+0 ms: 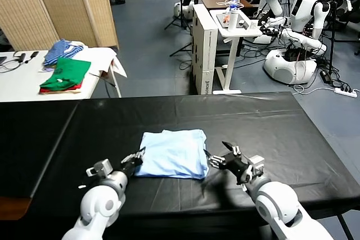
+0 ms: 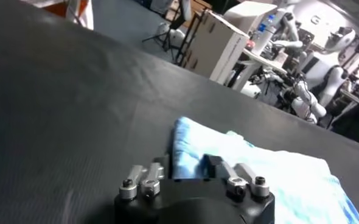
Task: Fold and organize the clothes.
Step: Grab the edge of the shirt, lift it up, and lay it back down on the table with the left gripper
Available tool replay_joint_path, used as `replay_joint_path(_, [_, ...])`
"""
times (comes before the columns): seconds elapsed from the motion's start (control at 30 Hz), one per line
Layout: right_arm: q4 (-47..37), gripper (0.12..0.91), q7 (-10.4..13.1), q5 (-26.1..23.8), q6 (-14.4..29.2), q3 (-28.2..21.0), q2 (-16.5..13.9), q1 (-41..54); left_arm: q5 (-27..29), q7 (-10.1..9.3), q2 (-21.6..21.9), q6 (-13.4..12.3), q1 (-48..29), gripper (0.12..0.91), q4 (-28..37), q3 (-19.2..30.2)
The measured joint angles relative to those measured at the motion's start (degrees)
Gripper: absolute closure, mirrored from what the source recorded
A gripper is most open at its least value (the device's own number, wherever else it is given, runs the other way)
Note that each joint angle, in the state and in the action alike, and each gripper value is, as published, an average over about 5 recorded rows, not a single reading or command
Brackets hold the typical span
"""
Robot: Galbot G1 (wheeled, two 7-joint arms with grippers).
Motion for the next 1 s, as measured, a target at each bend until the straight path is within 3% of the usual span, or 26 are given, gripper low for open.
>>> replay_joint_path(0.2, [0.0,0.118,0.0,-0.2,0.2,0.9,0.1,-0.5,3.3,-0.35,0.5,0.5,-0.3,0.872,-1.0,0.4])
replay_joint_path(0.4, [-0.2,0.118,0.0,-0.5,0.7,1.7,0.4,-1.0,9.8,0.91,4.7,0.7,0.3,0.874,-2.4,0.0])
replay_joint_path(0.7, [-1.3,0.118,-0.3,-1.5,1.3,1.9,1.9,-0.9,11.0,3.38,18.1,0.1,3.6,0.874,-4.2,-5.2])
replay_joint_path(1.0, [-2.3,0.118,-0.7,-1.4,2.1,2.0,2.5,-0.7,5.9,4.13,32.3,-0.1,10.1,0.874,-4.4,-17.1])
